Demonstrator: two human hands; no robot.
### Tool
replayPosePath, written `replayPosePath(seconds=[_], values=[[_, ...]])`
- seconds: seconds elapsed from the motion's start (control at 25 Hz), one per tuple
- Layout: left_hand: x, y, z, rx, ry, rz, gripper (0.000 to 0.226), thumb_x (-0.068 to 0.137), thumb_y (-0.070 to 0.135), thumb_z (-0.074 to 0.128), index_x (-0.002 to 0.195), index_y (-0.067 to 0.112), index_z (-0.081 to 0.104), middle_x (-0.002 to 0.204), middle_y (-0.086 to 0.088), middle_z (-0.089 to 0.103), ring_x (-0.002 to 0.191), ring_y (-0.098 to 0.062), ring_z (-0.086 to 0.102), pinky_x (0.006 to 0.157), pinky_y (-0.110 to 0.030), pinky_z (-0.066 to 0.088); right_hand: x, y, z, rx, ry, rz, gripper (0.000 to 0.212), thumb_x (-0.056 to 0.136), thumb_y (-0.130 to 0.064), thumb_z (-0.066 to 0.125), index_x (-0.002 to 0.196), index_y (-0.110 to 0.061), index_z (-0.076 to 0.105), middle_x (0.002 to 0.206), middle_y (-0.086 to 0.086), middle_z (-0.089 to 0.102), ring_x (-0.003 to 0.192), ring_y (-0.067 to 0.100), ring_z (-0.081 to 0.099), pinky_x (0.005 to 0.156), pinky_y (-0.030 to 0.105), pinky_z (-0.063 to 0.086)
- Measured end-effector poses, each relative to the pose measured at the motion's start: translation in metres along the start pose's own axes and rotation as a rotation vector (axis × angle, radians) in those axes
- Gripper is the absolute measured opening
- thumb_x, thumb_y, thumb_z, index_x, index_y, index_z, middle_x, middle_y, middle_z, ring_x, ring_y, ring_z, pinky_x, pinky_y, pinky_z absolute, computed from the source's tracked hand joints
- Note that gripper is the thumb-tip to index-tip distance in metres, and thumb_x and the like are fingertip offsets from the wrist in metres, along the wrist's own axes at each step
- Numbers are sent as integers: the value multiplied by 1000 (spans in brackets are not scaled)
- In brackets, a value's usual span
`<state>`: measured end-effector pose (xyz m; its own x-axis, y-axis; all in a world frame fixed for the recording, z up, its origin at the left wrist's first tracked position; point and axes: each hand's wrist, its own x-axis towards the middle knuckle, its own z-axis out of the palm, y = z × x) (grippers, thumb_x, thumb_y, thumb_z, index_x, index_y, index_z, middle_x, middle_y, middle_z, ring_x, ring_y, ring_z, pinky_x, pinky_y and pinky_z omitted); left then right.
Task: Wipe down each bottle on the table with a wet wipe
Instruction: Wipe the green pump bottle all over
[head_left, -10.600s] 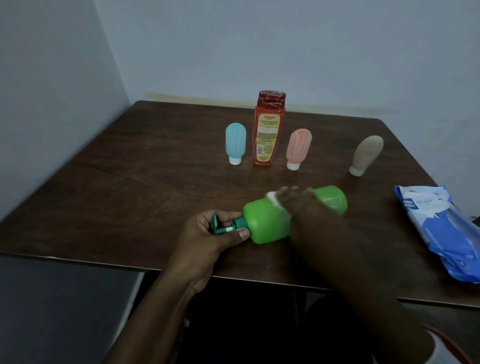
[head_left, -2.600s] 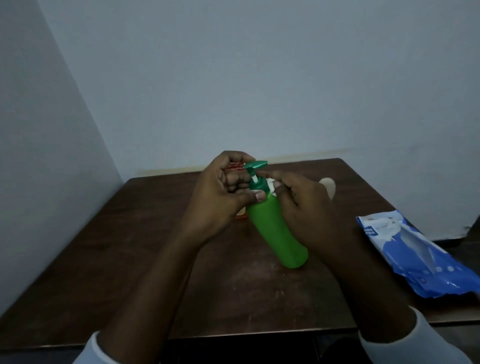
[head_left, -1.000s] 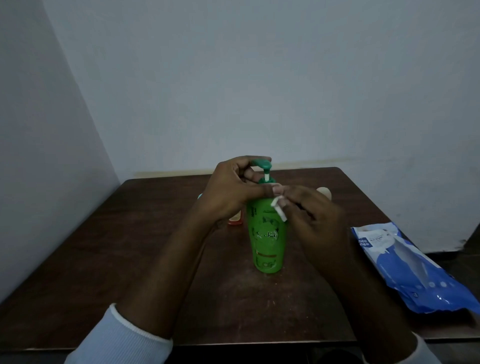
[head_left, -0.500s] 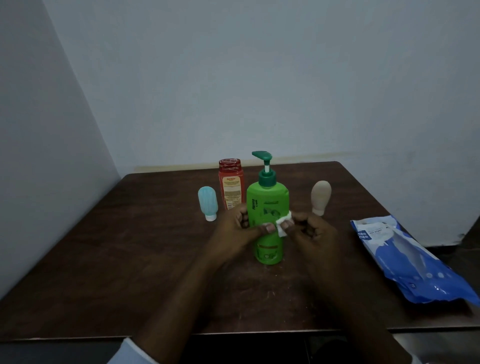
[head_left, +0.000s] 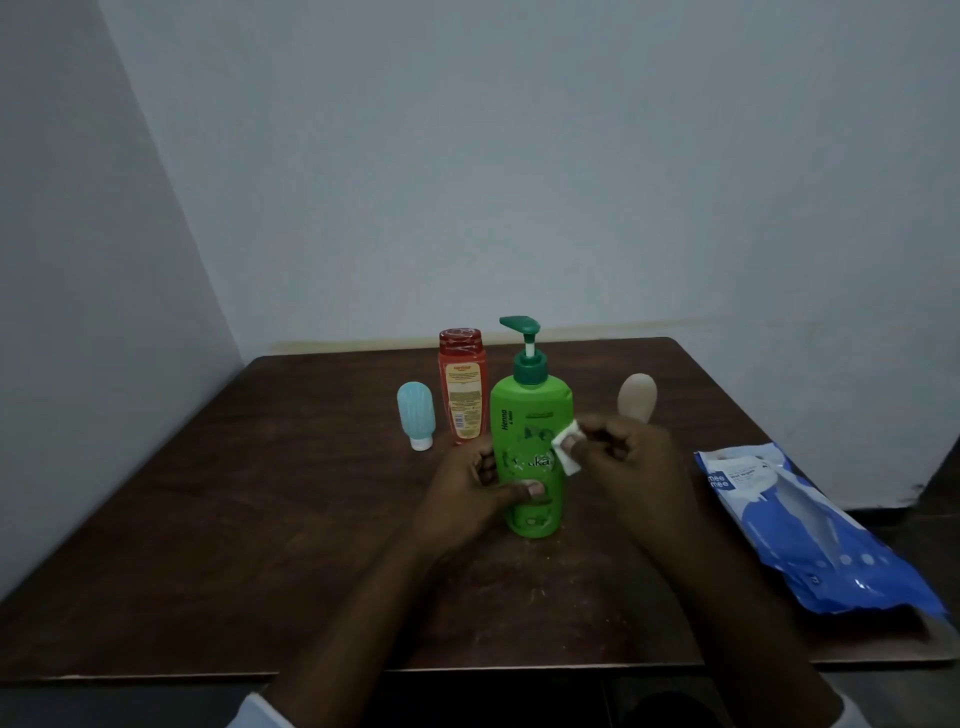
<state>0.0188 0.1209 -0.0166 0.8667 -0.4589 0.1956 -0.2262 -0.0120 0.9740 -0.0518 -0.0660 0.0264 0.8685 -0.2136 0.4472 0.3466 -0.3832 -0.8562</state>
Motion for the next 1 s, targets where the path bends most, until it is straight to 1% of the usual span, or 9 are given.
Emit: replayPosePath(seconds=[0.16, 0.32, 0.48, 0.6, 0.72, 0.8, 0.88, 0.96, 1.0], values=[[-3, -3, 1, -18, 23, -28, 46, 85, -2, 80, 128, 8, 66, 125, -5, 76, 119, -22, 71, 106, -49, 55, 15, -15, -1, 138, 1, -74, 21, 89, -10, 70, 106, -20, 74, 97, -9, 76, 93, 8, 72, 81, 28, 57], [-5, -4, 4, -34, 42, -16, 46, 86, 0, 79, 130, 8, 65, 127, -4, 75, 121, -21, 70, 106, -48, 55, 3, 16, 3, 99, -99, 64, 16, 87, -12, 72, 101, -18, 75, 95, -2, 76, 92, 13, 72, 83, 39, 57], [-9, 8, 18, -151, 113, -22, 35, 94, 12, 73, 128, 10, 67, 120, -6, 77, 111, -23, 74, 93, -40, 61, -5, 21, 1, 155, -115, 83, 16, 85, -7, 72, 96, -19, 77, 89, -1, 77, 84, 10, 72, 77, 34, 53], [-11, 28, 33, -408, 108, -108, 41, 98, 34, 64, 133, 12, 63, 111, -14, 76, 92, -28, 75, 74, -40, 61, 7, 3, -3, 94, 93, -66, 26, 89, -14, 70, 115, -20, 73, 108, -8, 74, 103, 8, 69, 91, 35, 54], [-13, 39, 43, -509, 29, -145, 49, 103, 48, 51, 139, 15, 56, 108, -21, 72, 82, -35, 70, 72, -46, 61, 25, -5, -5, -168, 198, -365, 32, 93, -16, 65, 125, -19, 67, 127, -7, 66, 123, 7, 59, 103, 45, 48], [-15, 47, 45, -580, 28, -192, 65, 102, 63, 36, 141, 16, 56, 108, -20, 73, 81, -33, 73, 71, -44, 62, 27, -7, -5, -334, 76, -537, 35, 93, -11, 61, 128, -13, 65, 135, 0, 61, 135, 13, 48, 110, 48, 40], [-13, 54, 40, -680, 57, -246, 81, 98, 74, 21, 141, 17, 60, 116, -17, 76, 92, -28, 77, 79, -44, 64, 15, -12, -4, -423, -100, -623, 38, 94, -9, 59, 132, -11, 61, 141, 1, 55, 142, 15, 38, 117, 51, 28], [-10, 56, 33, -752, 45, -284, 96, 90, 85, 20, 138, 14, 64, 120, -16, 75, 100, -28, 75, 84, -42, 62, -10, -13, 1, -484, -246, -698, 40, 94, -8, 56, 134, -10, 58, 145, 1, 51, 145, 17, 33, 120, 50, 22], [-9, 56, 31, -804, 12, -303, 104, 84, 92, 28, 134, 9, 67, 113, -15, 75, 92, -25, 75, 73, -35, 62, -24, -12, 4, -504, -298, -740, 42, 92, -6, 56, 134, -10, 58, 146, 1, 51, 145, 19, 32, 120, 50, 23]])
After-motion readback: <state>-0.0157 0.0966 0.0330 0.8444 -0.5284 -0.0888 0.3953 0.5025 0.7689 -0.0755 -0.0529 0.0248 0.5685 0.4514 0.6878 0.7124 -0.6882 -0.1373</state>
